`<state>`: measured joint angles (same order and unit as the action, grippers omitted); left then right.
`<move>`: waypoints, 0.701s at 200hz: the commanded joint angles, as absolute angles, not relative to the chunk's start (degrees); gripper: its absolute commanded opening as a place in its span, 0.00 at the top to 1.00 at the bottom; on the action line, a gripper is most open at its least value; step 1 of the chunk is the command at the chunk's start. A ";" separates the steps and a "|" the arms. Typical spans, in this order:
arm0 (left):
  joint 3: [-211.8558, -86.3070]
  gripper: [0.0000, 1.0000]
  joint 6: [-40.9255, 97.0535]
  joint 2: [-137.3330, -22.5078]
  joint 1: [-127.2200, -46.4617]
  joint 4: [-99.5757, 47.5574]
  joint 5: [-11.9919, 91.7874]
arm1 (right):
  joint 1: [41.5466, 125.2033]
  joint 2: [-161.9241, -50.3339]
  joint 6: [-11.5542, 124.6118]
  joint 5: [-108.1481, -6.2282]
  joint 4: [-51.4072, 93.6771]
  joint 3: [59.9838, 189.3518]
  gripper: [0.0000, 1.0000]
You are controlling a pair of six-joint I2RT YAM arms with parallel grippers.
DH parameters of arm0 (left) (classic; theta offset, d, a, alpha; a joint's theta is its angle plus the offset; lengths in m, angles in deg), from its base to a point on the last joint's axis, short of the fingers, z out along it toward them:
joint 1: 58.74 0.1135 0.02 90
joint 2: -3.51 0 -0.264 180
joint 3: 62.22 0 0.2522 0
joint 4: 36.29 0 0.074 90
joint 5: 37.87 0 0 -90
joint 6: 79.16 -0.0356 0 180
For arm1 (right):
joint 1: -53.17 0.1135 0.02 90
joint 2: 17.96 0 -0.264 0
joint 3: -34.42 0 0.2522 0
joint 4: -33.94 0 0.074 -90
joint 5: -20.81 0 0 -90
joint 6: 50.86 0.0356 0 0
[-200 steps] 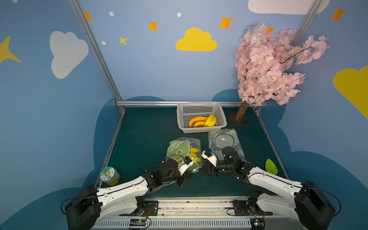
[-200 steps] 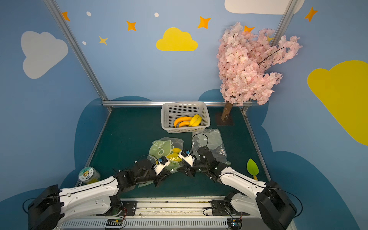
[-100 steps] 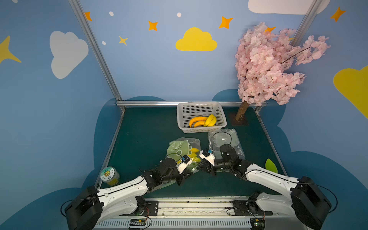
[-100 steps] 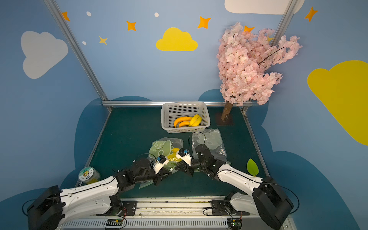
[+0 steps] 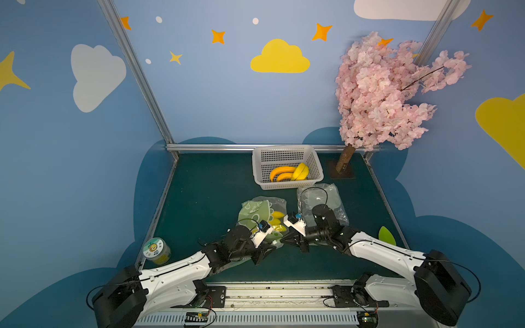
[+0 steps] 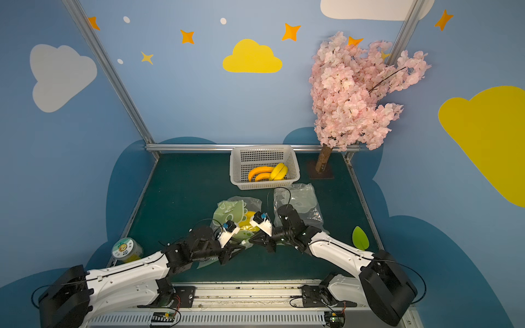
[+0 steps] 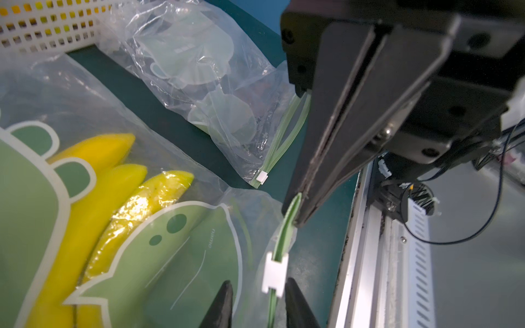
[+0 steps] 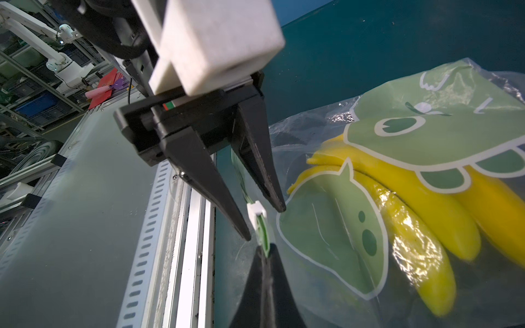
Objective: Open the zip-top bag and take out the banana
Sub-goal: Unzip the zipper on the zipper food storage bag.
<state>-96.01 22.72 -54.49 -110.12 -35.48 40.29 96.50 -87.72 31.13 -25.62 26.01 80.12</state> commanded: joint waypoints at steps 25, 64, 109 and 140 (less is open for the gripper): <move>-95.31 0.60 22.24 -51.09 -109.89 -36.53 41.57 | 96.85 -86.52 30.02 -25.72 23.49 81.15 1.00; -96.06 0.61 21.70 -51.89 -109.89 -36.75 40.86 | 96.89 -86.69 30.21 -25.30 24.07 81.33 1.00; -96.97 0.63 21.33 -55.11 -109.89 -37.82 39.57 | 96.94 -86.33 30.26 -25.40 24.05 81.46 1.00; -97.08 0.65 21.13 -54.79 -109.89 -38.42 40.00 | 96.90 -86.41 29.97 -25.44 23.51 81.24 1.00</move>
<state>-96.03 22.18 -55.06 -110.12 -36.44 40.47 96.53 -87.46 31.00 -25.64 24.87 80.12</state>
